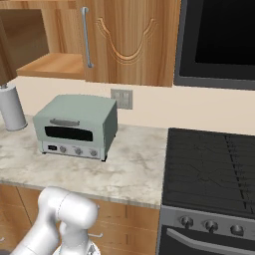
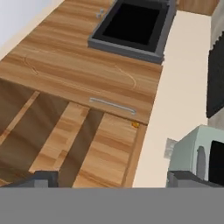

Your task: Pick the orange from the counter and place it in the cabinet. Then close the cabinet.

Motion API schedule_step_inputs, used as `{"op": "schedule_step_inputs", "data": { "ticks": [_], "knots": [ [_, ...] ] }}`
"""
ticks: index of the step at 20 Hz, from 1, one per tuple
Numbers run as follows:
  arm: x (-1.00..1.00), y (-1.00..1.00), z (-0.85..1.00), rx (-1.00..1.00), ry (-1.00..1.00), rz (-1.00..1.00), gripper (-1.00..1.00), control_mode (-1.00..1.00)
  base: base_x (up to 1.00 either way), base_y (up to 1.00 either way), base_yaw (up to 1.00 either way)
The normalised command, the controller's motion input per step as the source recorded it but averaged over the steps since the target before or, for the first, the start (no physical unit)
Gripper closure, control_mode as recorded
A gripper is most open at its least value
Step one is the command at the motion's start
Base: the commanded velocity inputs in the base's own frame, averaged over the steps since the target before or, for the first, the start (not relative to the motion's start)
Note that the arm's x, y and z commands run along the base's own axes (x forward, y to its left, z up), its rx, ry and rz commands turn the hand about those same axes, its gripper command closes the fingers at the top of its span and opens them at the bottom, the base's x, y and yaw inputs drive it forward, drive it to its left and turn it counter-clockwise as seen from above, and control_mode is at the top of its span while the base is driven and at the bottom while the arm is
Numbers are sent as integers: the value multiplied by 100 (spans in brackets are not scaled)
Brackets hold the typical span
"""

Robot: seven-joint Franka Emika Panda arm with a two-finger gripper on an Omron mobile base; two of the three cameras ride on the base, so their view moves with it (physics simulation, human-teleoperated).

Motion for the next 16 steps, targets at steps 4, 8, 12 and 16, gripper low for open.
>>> {"op": "schedule_step_inputs", "data": {
  "ticks": [4, 8, 12, 16],
  "knots": [
    [21, 92, -27, -16, -13, -2, -100, -100, 0, 0, 0],
    [53, 96, -19, -15, -9, -6, -100, -100, 0, 0, 0],
    [78, 94, -7, -11, -3, -7, -100, -100, 0, 0, 0],
    [91, 75, 0, -4, 0, -9, -100, -100, 0, 0, 0]
  ]
}}
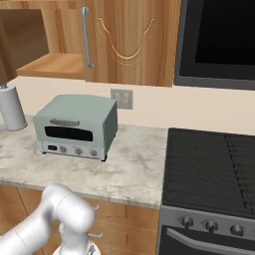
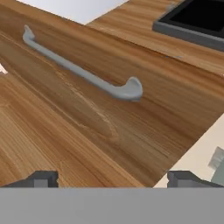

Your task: Pick the orange from the counter and place it in the cabinet. Then close the cabinet.

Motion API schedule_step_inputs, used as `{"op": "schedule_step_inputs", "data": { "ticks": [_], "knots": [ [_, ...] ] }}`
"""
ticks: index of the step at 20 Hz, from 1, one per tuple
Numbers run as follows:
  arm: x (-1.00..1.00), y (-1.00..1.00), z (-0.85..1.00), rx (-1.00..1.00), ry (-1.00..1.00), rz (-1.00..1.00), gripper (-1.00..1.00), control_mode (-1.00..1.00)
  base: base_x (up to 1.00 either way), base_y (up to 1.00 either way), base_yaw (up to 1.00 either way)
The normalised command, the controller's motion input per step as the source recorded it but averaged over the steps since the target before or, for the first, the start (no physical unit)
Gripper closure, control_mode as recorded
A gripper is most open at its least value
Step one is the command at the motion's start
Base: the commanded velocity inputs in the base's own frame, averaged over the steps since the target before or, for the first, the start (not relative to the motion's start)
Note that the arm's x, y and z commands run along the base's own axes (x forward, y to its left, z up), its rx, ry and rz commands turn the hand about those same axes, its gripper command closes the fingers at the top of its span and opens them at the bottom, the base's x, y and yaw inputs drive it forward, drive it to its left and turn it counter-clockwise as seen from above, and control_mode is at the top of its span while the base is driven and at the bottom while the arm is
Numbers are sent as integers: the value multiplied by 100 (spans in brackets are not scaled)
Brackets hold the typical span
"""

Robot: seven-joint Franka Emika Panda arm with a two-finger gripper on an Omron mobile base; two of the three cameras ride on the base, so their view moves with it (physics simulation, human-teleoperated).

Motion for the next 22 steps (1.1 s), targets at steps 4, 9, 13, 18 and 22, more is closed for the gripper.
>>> {"op": "schedule_step_inputs", "data": {
  "ticks": [4, 9, 13, 18, 22],
  "knots": [
    [91, 33, 0, 1, 8, -8, -100, -100, 0, 0, 0],
    [93, 0, 0, 6, 8, -12, -100, -100, 0, 0, 0],
    [61, -4, 0, 1, -1, -14, -100, -100, 0, 0, 0],
    [30, -33, 0, 0, -6, -10, -100, -100, 0, 0, 0],
    [-13, -74, 15, 0, -13, -2, -100, -100, 0, 0, 0]
  ]
}}
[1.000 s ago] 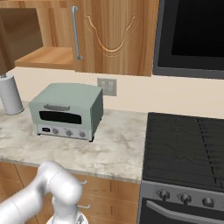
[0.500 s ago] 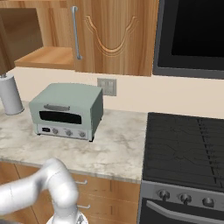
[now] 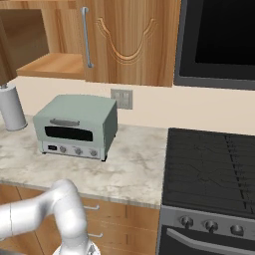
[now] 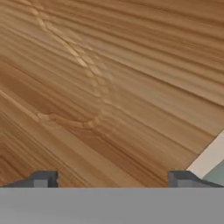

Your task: Pick the orange from the counter and place it in the cabinet. Then close the cabinet.

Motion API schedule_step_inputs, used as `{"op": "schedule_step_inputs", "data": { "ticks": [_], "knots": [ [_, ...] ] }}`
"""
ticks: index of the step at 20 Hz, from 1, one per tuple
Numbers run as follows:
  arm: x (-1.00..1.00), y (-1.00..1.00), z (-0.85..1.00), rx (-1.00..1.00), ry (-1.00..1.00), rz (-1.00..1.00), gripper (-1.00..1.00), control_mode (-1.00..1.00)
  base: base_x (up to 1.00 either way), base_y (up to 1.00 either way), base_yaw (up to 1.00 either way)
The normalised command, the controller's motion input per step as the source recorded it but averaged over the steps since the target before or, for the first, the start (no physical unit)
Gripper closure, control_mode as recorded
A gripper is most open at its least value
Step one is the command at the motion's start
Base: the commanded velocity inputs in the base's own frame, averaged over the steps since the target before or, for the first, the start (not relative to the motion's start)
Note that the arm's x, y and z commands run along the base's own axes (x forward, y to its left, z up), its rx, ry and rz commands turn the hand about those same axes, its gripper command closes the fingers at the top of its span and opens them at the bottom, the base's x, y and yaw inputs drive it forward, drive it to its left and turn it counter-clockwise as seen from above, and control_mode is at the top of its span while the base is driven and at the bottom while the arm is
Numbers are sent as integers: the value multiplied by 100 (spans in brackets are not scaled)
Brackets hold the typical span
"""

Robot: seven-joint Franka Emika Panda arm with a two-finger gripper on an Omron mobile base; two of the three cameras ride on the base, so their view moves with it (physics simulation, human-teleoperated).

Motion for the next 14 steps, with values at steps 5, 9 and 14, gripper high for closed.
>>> {"op": "schedule_step_inputs", "data": {
  "ticks": [5, 9, 14],
  "knots": [
    [-30, -93, 23, 0, -7, 0, -100, -100, 0, 0, 0],
    [-29, -100, 16, 2, -1, 0, -100, -100, 0, 0, 0],
    [-12, -100, 9, 4, 0, 0, -100, -100, 0, 0, 0]
  ]
}}
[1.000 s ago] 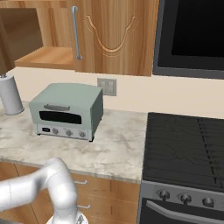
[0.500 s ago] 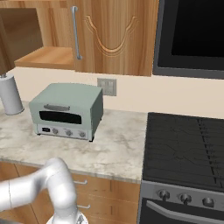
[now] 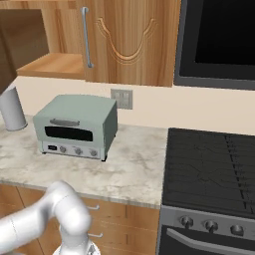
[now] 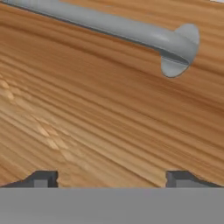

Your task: Pick the orange from the counter and place it in the cabinet. Then close the cabinet.

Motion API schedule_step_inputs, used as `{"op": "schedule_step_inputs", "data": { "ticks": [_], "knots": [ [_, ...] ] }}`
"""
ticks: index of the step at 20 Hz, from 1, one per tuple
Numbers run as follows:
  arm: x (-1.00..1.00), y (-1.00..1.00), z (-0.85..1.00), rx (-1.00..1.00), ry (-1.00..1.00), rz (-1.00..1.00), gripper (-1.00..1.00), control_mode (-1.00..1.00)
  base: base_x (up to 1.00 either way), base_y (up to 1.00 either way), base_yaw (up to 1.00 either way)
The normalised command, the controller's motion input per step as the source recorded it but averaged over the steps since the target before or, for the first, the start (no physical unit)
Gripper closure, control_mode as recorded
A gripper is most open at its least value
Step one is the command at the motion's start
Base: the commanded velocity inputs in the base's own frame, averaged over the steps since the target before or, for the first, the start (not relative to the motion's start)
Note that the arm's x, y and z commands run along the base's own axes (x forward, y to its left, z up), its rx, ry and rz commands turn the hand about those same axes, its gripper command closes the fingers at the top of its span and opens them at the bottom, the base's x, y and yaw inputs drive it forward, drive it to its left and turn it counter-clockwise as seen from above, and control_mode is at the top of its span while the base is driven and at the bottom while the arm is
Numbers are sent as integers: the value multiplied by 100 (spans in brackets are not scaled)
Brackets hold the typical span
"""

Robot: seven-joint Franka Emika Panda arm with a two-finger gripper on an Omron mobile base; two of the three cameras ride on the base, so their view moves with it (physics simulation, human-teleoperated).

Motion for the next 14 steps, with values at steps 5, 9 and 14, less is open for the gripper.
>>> {"op": "schedule_step_inputs", "data": {
  "ticks": [5, 9, 14],
  "knots": [
    [59, -100, 3, 7, 0, 12, -100, -100, 0, 0, 0],
    [100, -100, 20, 10, -4, 30, -100, -100, 0, 0, 0],
    [100, -100, 13, 10, -1, 32, -100, -100, 0, 0, 0]
  ]
}}
